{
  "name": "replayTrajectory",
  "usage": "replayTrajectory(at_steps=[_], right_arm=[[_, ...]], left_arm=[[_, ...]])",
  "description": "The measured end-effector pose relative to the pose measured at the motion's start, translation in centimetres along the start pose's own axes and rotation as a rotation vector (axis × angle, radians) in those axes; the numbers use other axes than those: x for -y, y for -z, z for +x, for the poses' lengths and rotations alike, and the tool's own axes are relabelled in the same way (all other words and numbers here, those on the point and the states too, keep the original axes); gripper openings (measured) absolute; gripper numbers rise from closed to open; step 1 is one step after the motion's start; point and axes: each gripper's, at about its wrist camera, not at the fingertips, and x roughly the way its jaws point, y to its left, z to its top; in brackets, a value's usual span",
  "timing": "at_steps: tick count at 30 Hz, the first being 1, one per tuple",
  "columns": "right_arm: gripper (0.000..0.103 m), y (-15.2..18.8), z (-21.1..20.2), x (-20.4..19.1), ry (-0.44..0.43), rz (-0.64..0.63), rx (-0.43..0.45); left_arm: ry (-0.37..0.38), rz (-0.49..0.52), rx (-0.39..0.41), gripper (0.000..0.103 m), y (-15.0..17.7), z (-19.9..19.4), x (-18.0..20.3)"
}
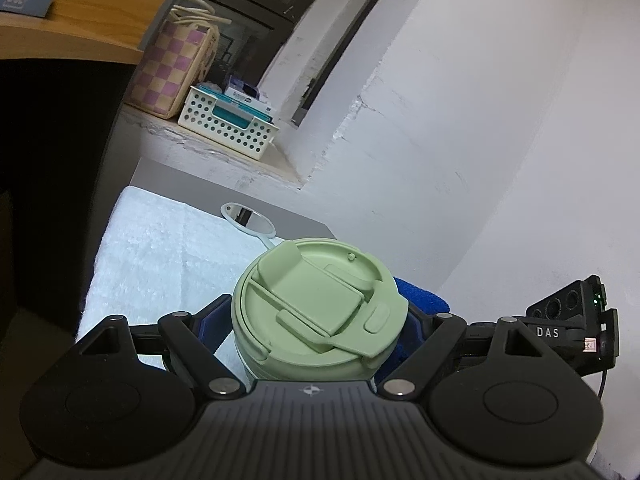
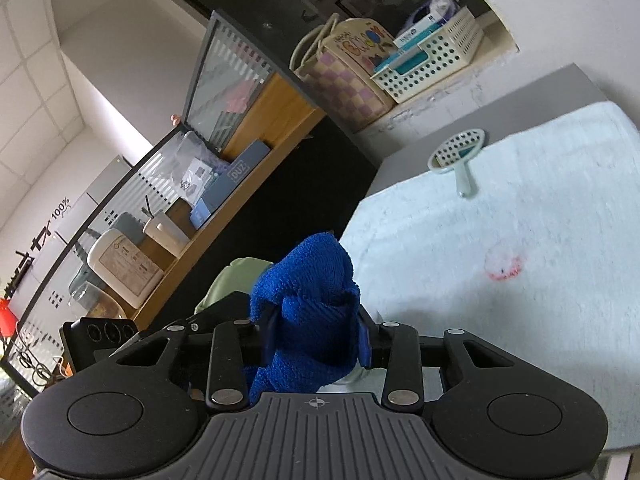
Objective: Clean container
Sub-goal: 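Wipe the jar base with the blue cloth in the right gripper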
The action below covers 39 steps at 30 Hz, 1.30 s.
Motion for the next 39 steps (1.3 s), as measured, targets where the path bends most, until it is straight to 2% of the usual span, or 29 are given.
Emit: replayTrajectory(at_steps=[2, 4, 7, 10, 13, 16, 19, 26, 34, 39], right_arm=[[0.040, 0.2, 0.0, 0.1, 0.016, 0.004, -0.002], [0.039, 0.2, 0.1, 0.2, 0.073, -0.008, -0.009], [0.038, 0.2, 0.4, 0.4, 0.159, -0.033, -0.020], [0.038, -0.4, -0.2, 0.6, 0.115, -0.009, -0.003], [0.038, -1.3, -0.9, -0.1, 0.066, -0.029, 0.025], [0.038, -2.2, -0.9, -0.9, 0.023, -0.058, 0.016], [0.038, -3.0, 0.0, -1.7, 0.027, -0.108, -0.012], [0.037, -4.3, 2.0, -2.1, 0.042, -0.139, -0.032], [0.037, -4.7, 4.7, -2.2, 0.104, -0.163, -0.031], [0.037, -4.7, 6.4, -1.3, 0.136, -0.132, -0.041]], left_arm=[[0.007, 0.006, -0.005, 0.087, -0.1, 0.0, -0.1], [0.018, 0.011, -0.011, 0.087, -0.1, 0.0, -0.2], [0.034, 0.070, -0.025, 0.087, -0.2, 0.2, 0.2], [0.049, 0.131, -0.040, 0.087, -0.2, 0.3, 0.7], [0.065, 0.191, -0.055, 0.087, -0.2, 0.5, 1.2], [0.081, 0.252, -0.070, 0.087, -0.3, 0.6, 1.6], [0.085, 0.317, -0.082, 0.087, -0.2, 0.9, 2.3], [0.096, 0.366, -0.106, 0.088, -0.2, 1.0, 2.4], [0.095, 0.389, -0.107, 0.088, 0.0, 1.1, 2.7], [0.093, 0.397, -0.099, 0.088, 0.1, 1.1, 2.8]])
